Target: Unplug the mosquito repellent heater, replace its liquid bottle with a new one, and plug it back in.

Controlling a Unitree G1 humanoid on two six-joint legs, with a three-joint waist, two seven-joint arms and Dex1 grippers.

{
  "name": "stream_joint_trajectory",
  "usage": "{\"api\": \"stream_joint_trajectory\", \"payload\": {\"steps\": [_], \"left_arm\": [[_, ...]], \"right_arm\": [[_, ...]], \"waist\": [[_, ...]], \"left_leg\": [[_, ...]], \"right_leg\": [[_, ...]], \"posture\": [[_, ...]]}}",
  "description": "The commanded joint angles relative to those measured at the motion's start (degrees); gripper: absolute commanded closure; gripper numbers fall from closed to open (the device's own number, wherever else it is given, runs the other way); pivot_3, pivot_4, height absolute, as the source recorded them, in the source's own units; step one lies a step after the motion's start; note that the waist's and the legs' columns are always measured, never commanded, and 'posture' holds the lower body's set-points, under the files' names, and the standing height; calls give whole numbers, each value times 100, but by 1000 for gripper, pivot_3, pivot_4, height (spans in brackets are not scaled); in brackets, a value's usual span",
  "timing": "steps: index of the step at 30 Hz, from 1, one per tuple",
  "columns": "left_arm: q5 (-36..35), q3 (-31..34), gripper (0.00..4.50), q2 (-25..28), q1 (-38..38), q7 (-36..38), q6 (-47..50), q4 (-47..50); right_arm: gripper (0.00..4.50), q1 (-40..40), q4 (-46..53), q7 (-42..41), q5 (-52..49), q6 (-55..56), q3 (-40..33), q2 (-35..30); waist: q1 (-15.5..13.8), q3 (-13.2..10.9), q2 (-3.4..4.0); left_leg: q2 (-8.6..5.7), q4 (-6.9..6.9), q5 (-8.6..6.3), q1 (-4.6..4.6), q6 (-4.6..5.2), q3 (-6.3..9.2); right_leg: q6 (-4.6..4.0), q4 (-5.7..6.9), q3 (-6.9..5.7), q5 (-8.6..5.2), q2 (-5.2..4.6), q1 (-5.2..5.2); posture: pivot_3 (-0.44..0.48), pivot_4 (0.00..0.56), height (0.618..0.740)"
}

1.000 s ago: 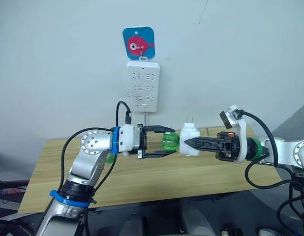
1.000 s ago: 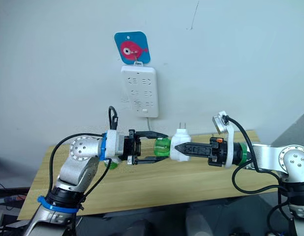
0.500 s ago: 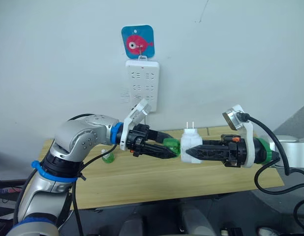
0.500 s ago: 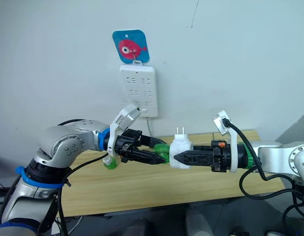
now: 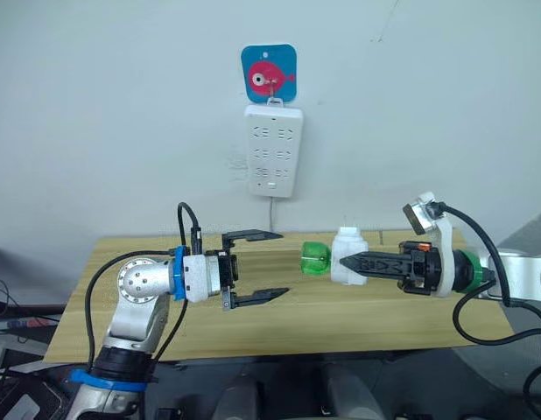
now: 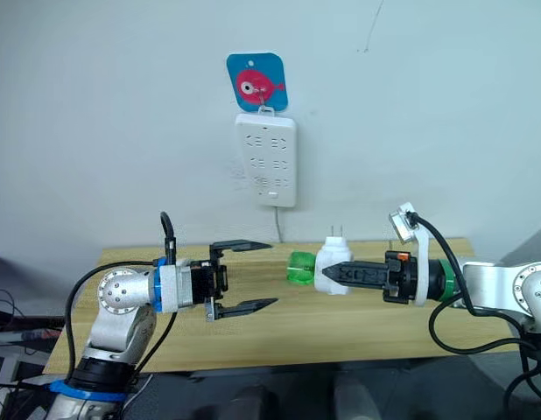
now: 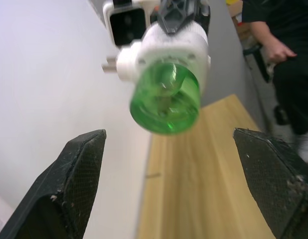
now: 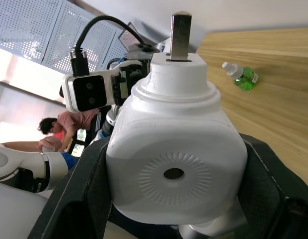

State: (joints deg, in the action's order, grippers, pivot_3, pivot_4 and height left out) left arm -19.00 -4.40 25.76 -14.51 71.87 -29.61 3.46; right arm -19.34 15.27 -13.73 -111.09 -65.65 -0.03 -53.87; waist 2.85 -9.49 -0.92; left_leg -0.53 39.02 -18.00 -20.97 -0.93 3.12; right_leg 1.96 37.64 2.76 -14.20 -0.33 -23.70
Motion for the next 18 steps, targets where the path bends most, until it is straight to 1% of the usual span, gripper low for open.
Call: {"api": "stream_joint_trajectory", "payload": {"steps": [1, 5, 8, 12, 15, 16, 18], "left_arm": [[187, -204, 204, -186, -206, -192, -368, -155], [245, -441, 204, -364, -482, -278, -457, -404], [272, -587, 204, -377, -652, -231, -494, -611], [89, -659, 1055, -382, -856, -283, -83, -579], [-126, -680, 2075, -228, -910, -170, 236, -336], [-212, -678, 2276, -167, -919, -105, 354, -231], [-450, -706, 2298, 44, -977, 36, 937, 95]], "right_arm": [[1525, -164, 89, -88, -191, -24, -130, 8], [1525, -203, 129, -62, -191, -11, -100, 57], [1525, -194, 178, -51, -191, 4, -96, 70], [1525, -162, 244, -47, -191, 30, -112, 81], [1525, -137, 264, -43, -191, 43, -128, 62], [1525, -134, 273, -36, -191, 52, -129, 58], [1525, -137, 293, -18, -191, 70, -132, 53]], "waist": [[10, 0, 0], [27, 0, 0], [39, 0, 0], [43, 0, 0], [46, 0, 0], [51, 0, 0], [59, 0, 0]], "left_leg": [[0, 0, 0, 0, 1, -2], [5, -2, -1, 2, 1, 4], [7, -2, -1, 3, 1, 8], [7, -2, -1, 3, 1, 9], [7, -2, 0, 3, 1, 9], [7, -2, -1, 3, 1, 10], [9, -3, 0, 3, 1, 13]], "right_leg": [[0, 0, 0, 0, 0, 0], [0, 3, -6, 0, 4, -1], [0, 9, -9, 1, 11, -1], [0, 10, -8, 0, 14, -1], [0, 10, -8, 0, 14, -1], [0, 10, -8, 0, 14, -1], [0, 13, -10, 0, 16, -3]], "posture": [[-127, 144, 730], [-130, 142, 730], [-135, 142, 730], [-135, 142, 730], [-135, 142, 730], [-143, 148, 730], [-143, 148, 730]]}}
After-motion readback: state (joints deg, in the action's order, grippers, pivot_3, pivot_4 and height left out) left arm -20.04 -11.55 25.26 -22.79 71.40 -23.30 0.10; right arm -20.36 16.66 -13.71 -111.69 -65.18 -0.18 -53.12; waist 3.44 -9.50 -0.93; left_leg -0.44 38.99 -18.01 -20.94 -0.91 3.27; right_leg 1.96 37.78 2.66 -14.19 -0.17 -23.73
